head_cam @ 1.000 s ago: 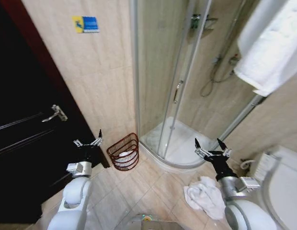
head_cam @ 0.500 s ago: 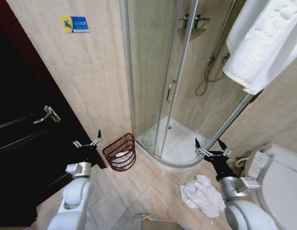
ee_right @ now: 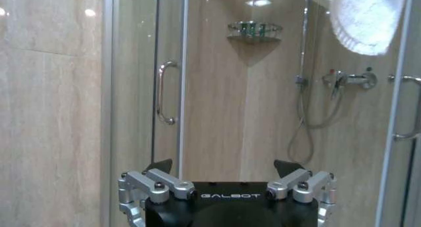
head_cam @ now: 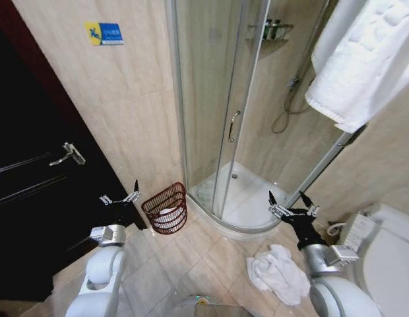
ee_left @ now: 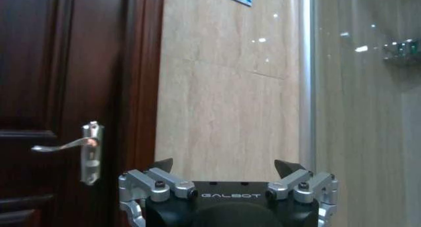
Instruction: Discard the used towel into the hamper.
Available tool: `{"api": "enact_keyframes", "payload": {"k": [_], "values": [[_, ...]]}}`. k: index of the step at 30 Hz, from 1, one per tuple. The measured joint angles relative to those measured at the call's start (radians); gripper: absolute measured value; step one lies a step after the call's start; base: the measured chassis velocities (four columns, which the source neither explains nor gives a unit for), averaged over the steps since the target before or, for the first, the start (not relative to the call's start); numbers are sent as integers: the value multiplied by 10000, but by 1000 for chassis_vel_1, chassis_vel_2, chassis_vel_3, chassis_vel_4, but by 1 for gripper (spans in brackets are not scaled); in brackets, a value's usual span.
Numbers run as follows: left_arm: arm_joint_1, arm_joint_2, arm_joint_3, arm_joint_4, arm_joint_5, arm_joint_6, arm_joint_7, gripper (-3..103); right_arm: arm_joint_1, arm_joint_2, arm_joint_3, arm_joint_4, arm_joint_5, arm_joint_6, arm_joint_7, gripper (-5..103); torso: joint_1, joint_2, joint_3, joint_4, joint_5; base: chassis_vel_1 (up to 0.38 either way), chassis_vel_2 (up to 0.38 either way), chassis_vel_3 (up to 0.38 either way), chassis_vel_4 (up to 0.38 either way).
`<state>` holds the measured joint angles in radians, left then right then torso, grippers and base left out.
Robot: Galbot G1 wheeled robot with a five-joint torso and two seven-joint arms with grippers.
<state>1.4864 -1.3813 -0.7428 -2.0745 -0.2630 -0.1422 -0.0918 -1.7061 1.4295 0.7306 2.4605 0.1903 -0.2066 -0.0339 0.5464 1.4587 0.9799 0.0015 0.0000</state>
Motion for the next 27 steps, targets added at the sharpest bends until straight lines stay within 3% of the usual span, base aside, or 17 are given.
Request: {"api": "enact_keyframes", "payload": {"k": [7, 27], "values": [[-13, -34, 30, 85, 1, -288, -26, 100, -36, 11, 29, 11, 0, 16, 0, 100, -1, 0, -1, -5, 1, -45, -54, 65, 65], [-1, -161, 72, -5, 45, -303, 4, 100, -76, 66, 34, -10, 23, 106, 9, 100, 0, 0, 0, -2, 0, -69, -78, 78, 75]]}}
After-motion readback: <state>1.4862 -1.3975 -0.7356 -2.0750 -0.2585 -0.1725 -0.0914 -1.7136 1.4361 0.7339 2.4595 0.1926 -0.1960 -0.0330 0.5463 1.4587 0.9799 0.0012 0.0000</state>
